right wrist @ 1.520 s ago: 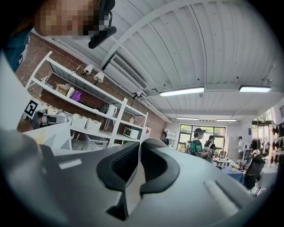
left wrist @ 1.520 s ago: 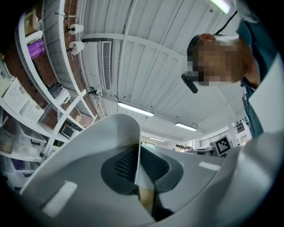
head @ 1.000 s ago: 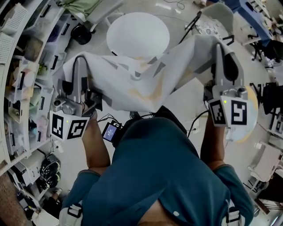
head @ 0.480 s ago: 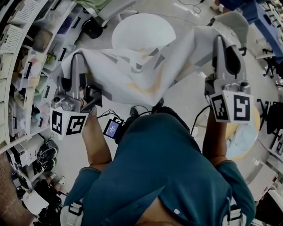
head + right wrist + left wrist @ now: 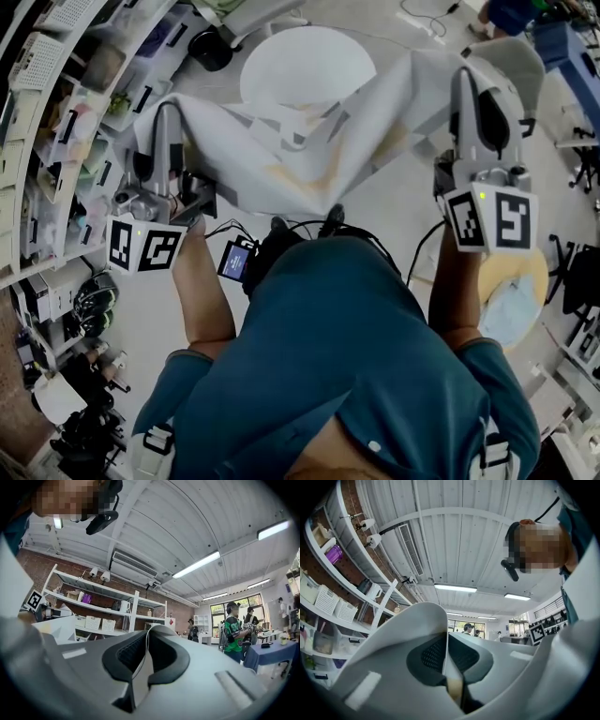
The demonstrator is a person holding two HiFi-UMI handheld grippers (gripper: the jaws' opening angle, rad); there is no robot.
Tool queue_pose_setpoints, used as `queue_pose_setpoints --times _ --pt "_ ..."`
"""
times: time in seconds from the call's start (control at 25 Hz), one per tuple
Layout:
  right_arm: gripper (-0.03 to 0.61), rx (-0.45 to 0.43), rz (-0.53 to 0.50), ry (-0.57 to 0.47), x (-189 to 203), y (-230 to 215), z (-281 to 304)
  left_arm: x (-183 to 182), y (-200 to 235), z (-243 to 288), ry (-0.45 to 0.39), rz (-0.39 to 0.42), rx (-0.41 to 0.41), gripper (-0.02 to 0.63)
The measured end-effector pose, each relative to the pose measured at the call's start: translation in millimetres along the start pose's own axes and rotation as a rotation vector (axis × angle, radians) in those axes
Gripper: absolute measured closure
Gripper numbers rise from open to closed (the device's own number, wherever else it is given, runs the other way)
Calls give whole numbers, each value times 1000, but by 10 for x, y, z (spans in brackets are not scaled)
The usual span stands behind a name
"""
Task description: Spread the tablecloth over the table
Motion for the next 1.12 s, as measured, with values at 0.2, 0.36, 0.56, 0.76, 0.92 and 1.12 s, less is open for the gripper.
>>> queue_pose_setpoints --times 0.2,0.36,0.56,0.76,0.92,1.12 --pt "560 0 20 4 -21 -58 -58 -71 -60 37 16 13 -7 607" --pt "561 28 29 2 -31 -49 -161 -111 -78 93 26 20 20 606" --pt "560 70 32 12 -38 -122 -202 -87 -74 282 37 8 60 606" --pt "560 109 27 21 -20 -141 -187 -4 1 424 48 -13 95 606" --pt "561 124 22 23 8 -156 -56 50 125 571 47 -22 107 606" --pt "560 145 21 35 69 -53 42 98 312 572 49 -31 124 606"
Point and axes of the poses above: the fingertips, and each gripper's own axes: z forward along the fingers, y to its left, x out of its underside, the point moved 9 cm from there along -z, backward along the fingers, and after that the axes turned 1 degree about z, right-handed, at the moved point
